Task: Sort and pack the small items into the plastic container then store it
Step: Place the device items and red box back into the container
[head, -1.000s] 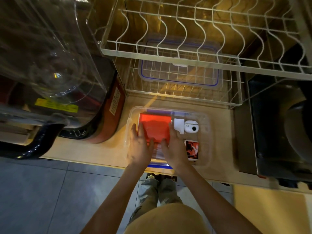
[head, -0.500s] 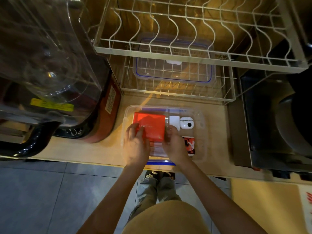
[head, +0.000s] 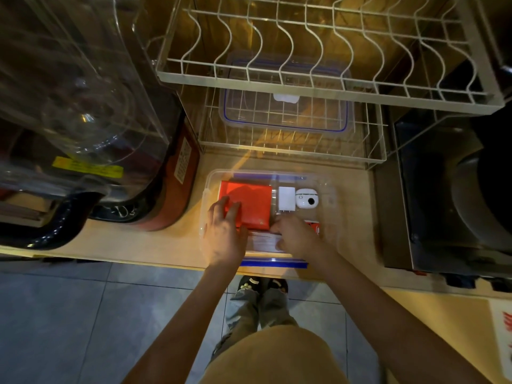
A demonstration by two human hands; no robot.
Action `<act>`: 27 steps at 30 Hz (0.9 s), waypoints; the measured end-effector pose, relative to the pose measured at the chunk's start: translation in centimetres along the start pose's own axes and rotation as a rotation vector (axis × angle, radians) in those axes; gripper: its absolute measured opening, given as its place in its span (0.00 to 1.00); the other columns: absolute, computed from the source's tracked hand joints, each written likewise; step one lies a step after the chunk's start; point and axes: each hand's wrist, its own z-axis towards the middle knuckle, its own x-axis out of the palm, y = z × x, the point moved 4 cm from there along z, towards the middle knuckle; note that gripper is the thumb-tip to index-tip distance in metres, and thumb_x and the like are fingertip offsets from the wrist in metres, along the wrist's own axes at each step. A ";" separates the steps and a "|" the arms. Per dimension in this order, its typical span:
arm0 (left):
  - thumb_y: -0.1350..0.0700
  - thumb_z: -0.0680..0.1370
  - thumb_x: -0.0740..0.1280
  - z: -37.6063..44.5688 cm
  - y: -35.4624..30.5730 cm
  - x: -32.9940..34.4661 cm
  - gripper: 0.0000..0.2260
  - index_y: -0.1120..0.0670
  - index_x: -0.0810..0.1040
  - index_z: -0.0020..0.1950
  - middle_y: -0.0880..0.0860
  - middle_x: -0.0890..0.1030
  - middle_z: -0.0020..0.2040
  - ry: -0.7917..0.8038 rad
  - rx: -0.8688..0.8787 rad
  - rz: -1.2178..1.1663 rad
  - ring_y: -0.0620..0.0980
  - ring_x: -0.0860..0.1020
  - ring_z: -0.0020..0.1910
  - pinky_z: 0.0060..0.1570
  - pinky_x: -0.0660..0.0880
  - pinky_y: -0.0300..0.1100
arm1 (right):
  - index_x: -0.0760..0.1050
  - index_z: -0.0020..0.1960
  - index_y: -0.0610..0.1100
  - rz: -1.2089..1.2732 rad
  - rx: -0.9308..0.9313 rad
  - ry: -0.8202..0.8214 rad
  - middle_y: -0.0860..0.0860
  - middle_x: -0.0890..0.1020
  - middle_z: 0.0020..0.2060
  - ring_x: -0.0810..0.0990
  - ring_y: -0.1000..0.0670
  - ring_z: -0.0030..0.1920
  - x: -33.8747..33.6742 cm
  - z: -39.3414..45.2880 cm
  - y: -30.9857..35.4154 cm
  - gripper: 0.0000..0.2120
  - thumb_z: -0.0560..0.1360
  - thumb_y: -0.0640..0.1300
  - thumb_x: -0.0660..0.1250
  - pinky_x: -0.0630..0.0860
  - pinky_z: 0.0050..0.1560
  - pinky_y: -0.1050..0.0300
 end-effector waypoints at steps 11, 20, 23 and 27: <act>0.56 0.71 0.68 -0.1 -0.2 -0.2 0.21 0.53 0.72 0.64 0.55 0.70 0.70 -0.038 0.018 -0.016 0.56 0.66 0.69 0.61 0.73 0.55 | 0.71 0.67 0.50 -0.190 -0.119 -0.009 0.46 0.79 0.59 0.76 0.45 0.58 -0.6 -0.6 0.4 0.26 0.70 0.40 0.69 0.74 0.58 0.50; 0.59 0.70 0.68 -0.1 -0.3 -0.3 0.21 0.54 0.73 0.63 0.56 0.71 0.68 -0.043 0.026 -0.018 0.57 0.67 0.68 0.61 0.73 0.55 | 0.77 0.55 0.36 -0.032 0.158 -0.105 0.40 0.80 0.55 0.79 0.43 0.54 -0.9 -1.2 -0.4 0.15 0.75 0.29 0.56 0.76 0.53 0.53; 0.60 0.71 0.67 -0.2 -0.4 -0.4 0.20 0.54 0.73 0.63 0.56 0.71 0.68 -0.049 0.020 -0.014 0.57 0.67 0.68 0.61 0.73 0.54 | 0.77 0.58 0.37 0.131 0.161 -0.124 0.41 0.79 0.58 0.77 0.44 0.59 -0.7 -1.1 0.1 0.15 0.76 0.29 0.57 0.72 0.60 0.56; 0.60 0.72 0.67 -0.2 -0.4 -0.4 0.19 0.54 0.74 0.63 0.56 0.71 0.68 -0.060 0.023 -0.006 0.57 0.68 0.67 0.61 0.72 0.54 | 0.79 0.56 0.39 0.332 0.274 -0.180 0.42 0.81 0.57 0.78 0.44 0.56 -0.5 -1.5 -0.4 0.15 0.74 0.30 0.58 0.75 0.57 0.54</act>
